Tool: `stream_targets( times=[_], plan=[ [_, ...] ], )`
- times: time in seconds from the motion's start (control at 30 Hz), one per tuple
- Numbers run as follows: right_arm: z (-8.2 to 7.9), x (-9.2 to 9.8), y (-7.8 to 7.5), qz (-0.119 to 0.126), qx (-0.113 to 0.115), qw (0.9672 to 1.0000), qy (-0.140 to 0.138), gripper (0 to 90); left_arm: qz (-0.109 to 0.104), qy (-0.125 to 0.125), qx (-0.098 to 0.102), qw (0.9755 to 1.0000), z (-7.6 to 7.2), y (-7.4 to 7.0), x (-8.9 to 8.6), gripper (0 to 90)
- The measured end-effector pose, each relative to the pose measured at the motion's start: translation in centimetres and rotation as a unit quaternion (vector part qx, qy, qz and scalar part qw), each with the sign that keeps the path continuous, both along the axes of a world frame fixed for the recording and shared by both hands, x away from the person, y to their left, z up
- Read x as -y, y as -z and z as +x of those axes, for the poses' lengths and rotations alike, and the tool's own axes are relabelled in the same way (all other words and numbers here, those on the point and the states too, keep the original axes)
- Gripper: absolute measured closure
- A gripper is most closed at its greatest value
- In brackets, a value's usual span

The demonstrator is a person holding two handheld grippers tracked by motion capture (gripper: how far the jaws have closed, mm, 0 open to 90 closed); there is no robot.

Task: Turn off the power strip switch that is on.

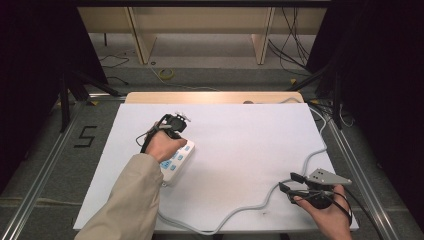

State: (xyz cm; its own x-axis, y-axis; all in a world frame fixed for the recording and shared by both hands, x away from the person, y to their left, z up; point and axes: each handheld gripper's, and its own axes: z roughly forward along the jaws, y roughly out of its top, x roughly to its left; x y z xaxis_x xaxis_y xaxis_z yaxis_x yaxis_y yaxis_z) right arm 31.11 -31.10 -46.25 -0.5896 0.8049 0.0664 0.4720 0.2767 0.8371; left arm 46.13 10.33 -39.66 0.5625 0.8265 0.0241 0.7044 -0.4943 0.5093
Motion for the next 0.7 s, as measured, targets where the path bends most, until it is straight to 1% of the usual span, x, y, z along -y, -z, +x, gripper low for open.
stream_targets(
  times=[0.17,0.37,0.5,0.7],
  plan=[
    [0.02,0.0,0.03,0.001,0.0,1.0,0.001,40.8,0.005,0.003,-0.002,1.0,0.27,0.19,0.04,89.7],
    [0.01,0.01,0.01,0.001,-0.001,1.0,0.0,40.8,0.011,0.007,-0.011,0.9999,0.52,0.54,0.1,89.6],
    [0.01,-0.03,0.04,0.0,-0.002,1.0,-0.002,40.8,0.007,0.005,-0.013,0.9999,0.65,0.67,0.1,89.6],
    [0.04,-0.03,0.06,0.0,-0.002,1.0,-0.002,40.8,0.011,0.006,-0.016,0.9998,0.88,0.78,0.11,89.6]
  ],
)
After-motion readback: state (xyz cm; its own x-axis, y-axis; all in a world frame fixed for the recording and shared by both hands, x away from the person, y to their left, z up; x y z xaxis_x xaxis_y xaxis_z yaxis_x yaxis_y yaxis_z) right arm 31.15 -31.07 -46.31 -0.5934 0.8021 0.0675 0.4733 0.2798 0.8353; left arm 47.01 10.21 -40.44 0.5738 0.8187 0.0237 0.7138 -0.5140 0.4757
